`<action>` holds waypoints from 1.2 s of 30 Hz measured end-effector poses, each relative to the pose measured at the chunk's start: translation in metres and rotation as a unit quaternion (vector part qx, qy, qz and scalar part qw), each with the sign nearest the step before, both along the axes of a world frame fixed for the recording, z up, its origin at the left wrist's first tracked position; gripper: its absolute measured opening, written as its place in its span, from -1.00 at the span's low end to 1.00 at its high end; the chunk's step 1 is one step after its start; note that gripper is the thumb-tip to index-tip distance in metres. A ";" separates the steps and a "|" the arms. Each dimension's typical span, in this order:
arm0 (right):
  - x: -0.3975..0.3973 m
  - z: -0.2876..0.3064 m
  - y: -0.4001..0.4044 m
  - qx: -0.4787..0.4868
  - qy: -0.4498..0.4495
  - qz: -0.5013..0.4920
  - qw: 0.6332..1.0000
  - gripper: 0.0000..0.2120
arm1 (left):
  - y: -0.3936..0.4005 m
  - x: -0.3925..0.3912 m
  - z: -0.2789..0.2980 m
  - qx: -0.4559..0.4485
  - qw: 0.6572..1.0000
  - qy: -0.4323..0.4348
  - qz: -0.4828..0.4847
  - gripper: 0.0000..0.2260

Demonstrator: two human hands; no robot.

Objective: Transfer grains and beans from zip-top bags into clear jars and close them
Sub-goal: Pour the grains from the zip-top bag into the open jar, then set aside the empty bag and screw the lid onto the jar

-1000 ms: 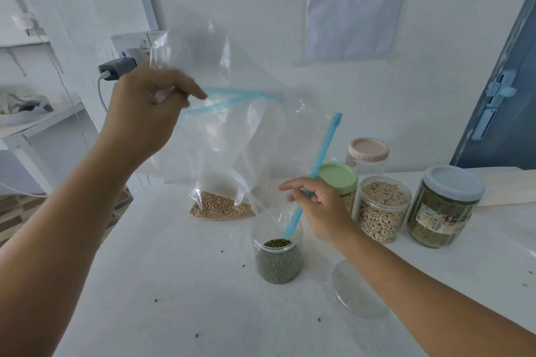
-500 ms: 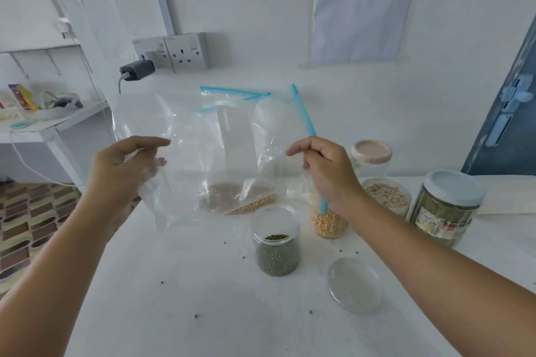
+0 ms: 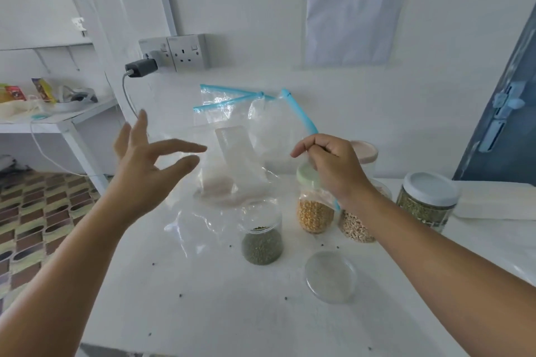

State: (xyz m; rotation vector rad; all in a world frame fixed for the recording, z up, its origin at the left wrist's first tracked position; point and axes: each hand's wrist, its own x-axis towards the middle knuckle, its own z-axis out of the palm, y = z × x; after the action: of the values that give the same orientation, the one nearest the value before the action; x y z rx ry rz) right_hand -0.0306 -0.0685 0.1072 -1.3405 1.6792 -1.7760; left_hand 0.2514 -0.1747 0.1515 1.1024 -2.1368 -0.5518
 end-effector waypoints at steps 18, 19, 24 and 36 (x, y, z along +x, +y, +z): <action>-0.028 0.039 0.046 0.039 0.108 0.057 0.992 -0.55 | -0.012 -0.097 0.036 0.313 0.891 0.108 -0.310 -0.90; -0.028 0.035 0.051 0.039 0.114 0.031 0.992 -0.55 | -0.011 -0.098 0.032 0.320 0.884 0.137 -0.312 -0.89; -0.019 -0.003 0.082 -0.025 0.003 -0.098 0.995 -0.67 | -0.011 -0.102 0.017 0.359 0.845 0.253 -0.304 -0.84; -0.039 -0.015 0.113 -0.018 -0.216 -0.007 0.976 -0.73 | 0.012 -0.135 0.003 0.427 0.803 0.286 -0.300 -0.88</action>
State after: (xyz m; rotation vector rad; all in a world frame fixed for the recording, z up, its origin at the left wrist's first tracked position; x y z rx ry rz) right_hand -0.0695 0.0442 0.0920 -0.8709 1.4240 -1.9417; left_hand 0.1161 -0.1628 0.1541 0.4725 -1.6236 -2.0049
